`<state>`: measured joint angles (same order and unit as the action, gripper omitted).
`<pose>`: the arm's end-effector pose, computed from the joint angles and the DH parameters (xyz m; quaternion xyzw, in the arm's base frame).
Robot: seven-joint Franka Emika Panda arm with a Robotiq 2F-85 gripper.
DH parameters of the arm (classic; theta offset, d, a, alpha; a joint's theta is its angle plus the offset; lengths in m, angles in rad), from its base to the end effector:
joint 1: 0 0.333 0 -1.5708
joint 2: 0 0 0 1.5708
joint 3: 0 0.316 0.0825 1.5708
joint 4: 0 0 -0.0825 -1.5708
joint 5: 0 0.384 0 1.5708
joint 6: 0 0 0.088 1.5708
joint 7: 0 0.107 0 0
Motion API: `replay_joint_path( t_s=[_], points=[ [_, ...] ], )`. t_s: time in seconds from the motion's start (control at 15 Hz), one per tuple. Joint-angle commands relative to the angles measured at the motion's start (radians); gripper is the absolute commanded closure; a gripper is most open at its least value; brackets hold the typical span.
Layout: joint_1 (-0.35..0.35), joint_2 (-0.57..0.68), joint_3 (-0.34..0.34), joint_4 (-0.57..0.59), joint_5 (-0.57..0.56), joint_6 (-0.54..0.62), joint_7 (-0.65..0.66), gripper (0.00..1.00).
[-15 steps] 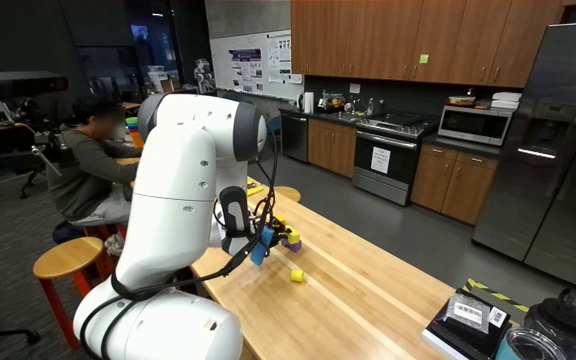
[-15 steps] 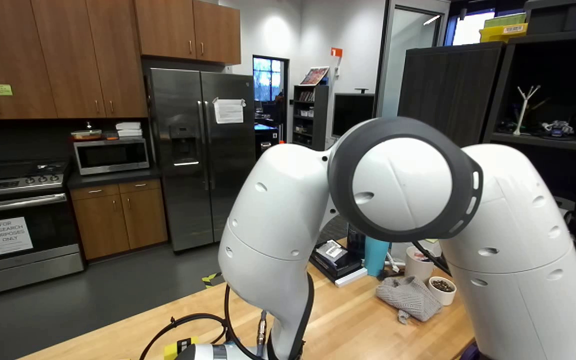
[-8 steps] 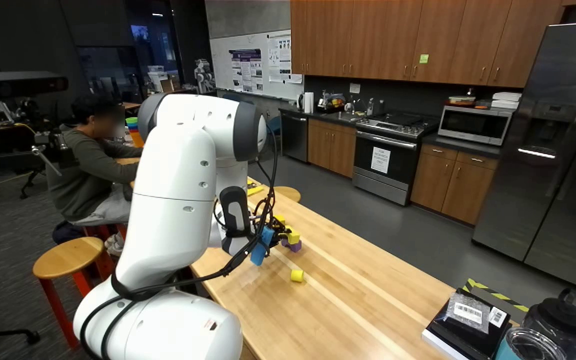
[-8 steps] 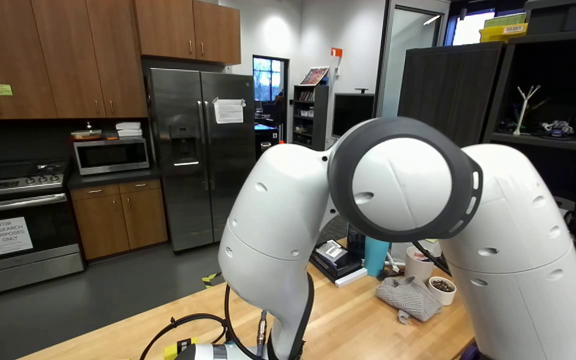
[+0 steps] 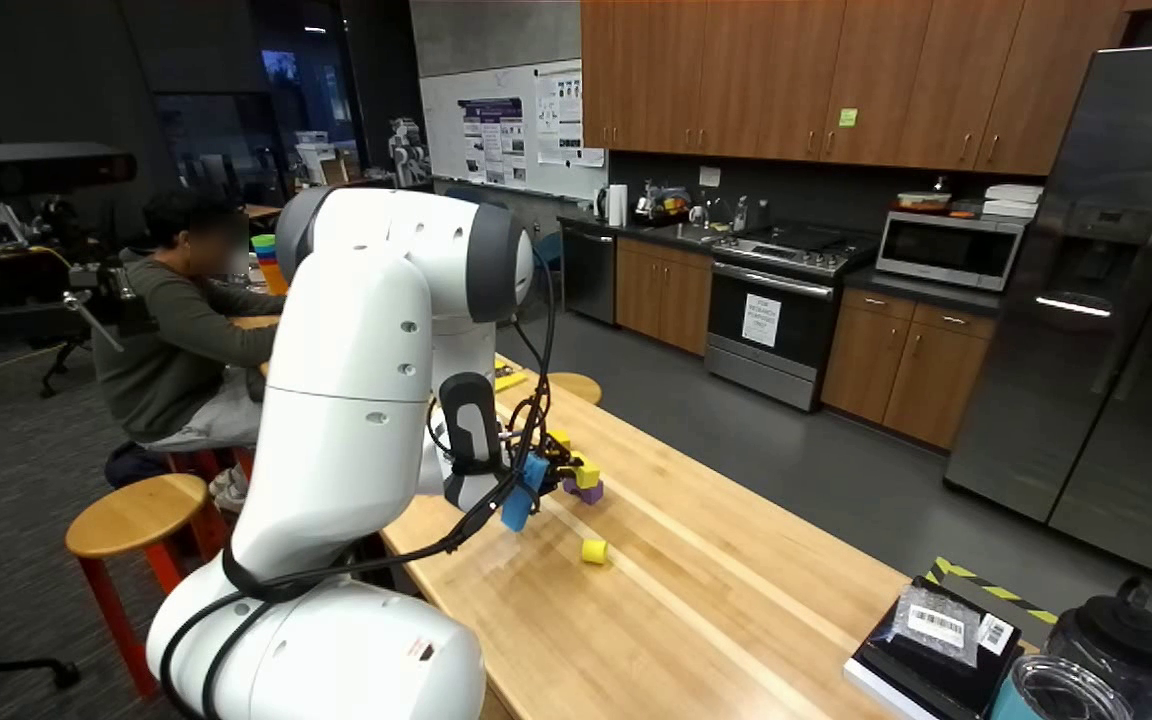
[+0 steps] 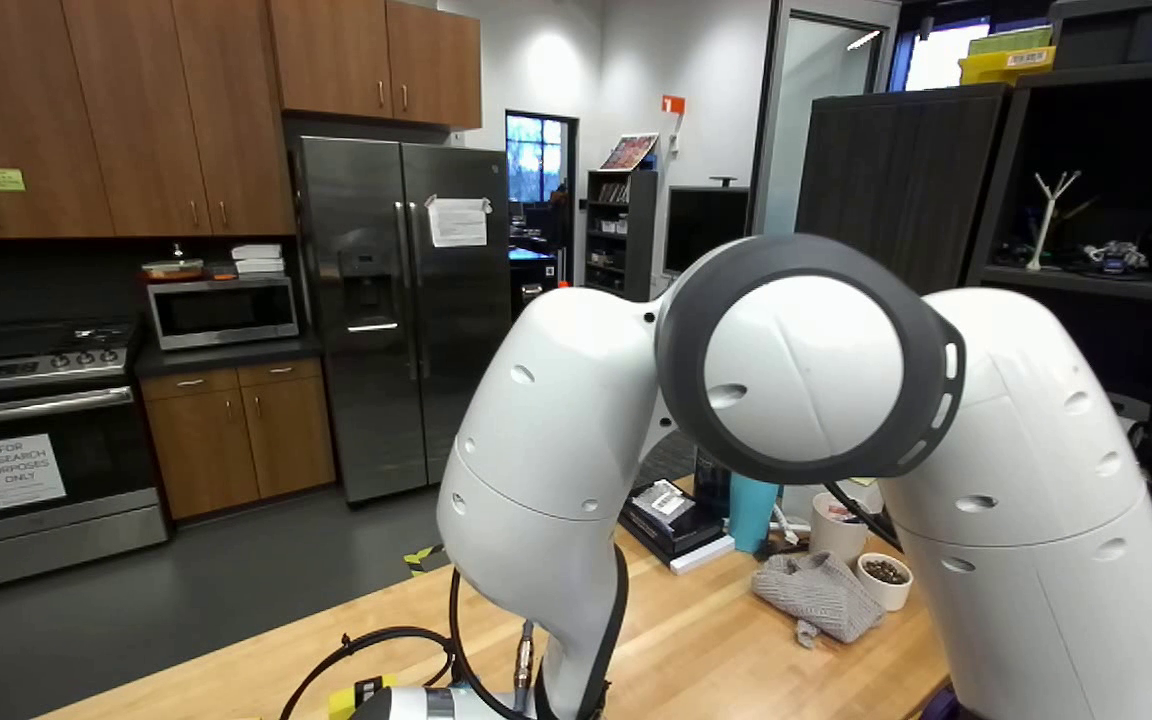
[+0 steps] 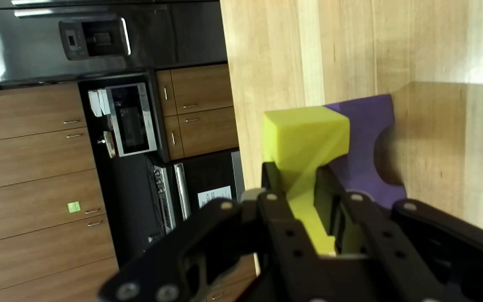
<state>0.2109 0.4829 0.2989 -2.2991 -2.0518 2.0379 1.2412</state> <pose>0.4588 0.2111 0.1389 0.7247 0.4010 0.3193 0.4606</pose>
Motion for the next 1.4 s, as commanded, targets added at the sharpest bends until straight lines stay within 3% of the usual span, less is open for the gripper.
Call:
replay_joint_path(
  t_s=[0.0, 0.13, 0.2, 0.4, 0.73, 0.87, 1.33],
  points=[
    [-0.011, -0.002, -0.004, 0.004, -0.022, 0.02, -0.015, 0.94],
    [-0.011, -0.002, -0.004, 0.004, -0.02, 0.021, -0.017, 0.94],
    [-0.011, -0.002, -0.004, 0.004, -0.021, 0.022, -0.019, 0.51],
    [-0.013, -0.002, -0.004, 0.004, -0.017, 0.027, -0.024, 0.4],
    [-0.014, -0.003, -0.004, 0.005, -0.012, 0.031, -0.035, 0.05],
    [-0.015, -0.004, -0.004, 0.004, -0.012, 0.032, -0.034, 0.0],
    [-0.015, -0.034, -0.001, -0.019, -0.008, 0.029, -0.027, 0.0]
  ],
)
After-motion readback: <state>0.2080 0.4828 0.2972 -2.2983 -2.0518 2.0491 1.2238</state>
